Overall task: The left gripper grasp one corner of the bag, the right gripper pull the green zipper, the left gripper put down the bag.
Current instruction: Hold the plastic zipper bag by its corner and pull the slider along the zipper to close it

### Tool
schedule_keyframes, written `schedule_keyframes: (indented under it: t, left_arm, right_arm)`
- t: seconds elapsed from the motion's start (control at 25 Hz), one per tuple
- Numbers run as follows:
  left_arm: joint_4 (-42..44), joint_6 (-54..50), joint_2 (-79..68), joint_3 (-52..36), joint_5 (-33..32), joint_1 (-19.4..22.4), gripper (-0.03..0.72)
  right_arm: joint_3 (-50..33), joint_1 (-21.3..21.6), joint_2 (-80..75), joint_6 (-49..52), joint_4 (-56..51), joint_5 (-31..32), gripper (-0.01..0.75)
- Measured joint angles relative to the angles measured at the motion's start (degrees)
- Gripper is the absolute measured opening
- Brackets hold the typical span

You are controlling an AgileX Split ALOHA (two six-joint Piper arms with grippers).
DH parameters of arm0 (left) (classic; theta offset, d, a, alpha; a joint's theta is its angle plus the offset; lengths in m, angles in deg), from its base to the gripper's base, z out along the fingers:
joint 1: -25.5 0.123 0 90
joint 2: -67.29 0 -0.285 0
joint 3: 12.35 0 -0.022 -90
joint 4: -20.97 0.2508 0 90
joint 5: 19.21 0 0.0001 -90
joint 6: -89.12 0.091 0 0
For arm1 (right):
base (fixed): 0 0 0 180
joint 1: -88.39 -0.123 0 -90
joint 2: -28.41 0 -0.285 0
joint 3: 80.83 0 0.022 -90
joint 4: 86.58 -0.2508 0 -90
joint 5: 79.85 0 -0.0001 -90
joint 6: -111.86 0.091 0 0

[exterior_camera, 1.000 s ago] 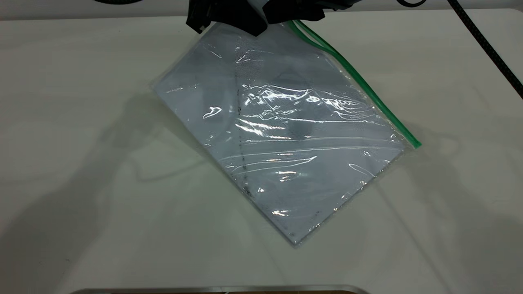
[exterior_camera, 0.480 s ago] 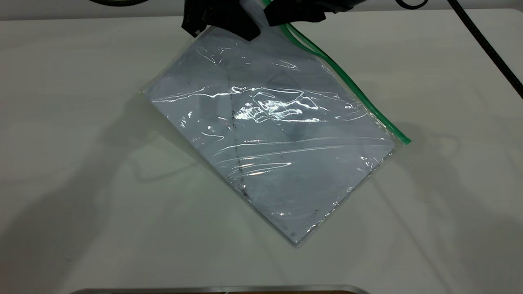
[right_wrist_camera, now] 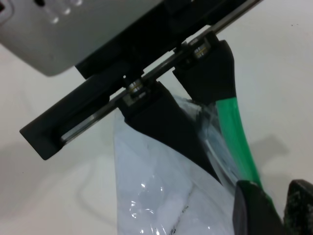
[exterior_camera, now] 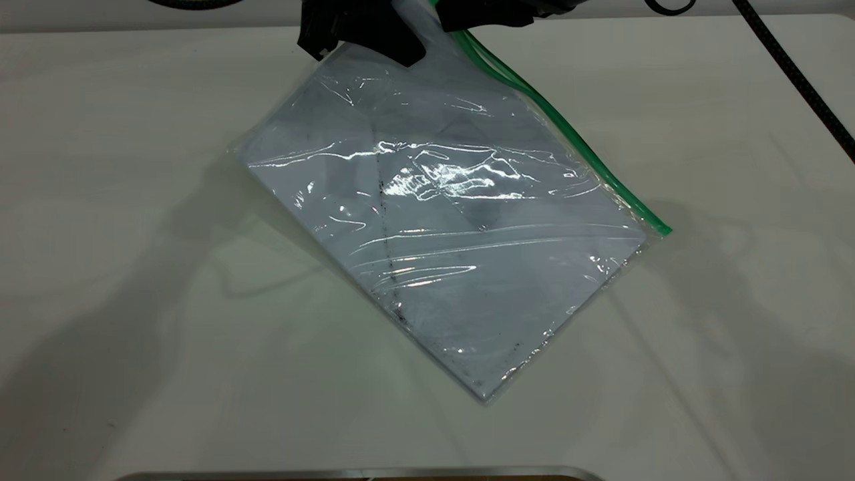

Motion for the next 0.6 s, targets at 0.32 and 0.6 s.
schedule_keyframes:
  t: [0.32, 0.6]
  left_arm:
    - [-1.29, -0.04, 0.0, 0.0, 0.05, 0.0, 0.055]
    - [-1.61, -0.04, 0.0, 0.0, 0.05, 0.0, 0.055]
  right_arm:
    - [0.0, 0.0, 0.0, 0.05, 0.74, -0.42, 0.244]
    - [0.0, 0.0, 0.0, -0.65, 0.99, -0.52, 0.085]
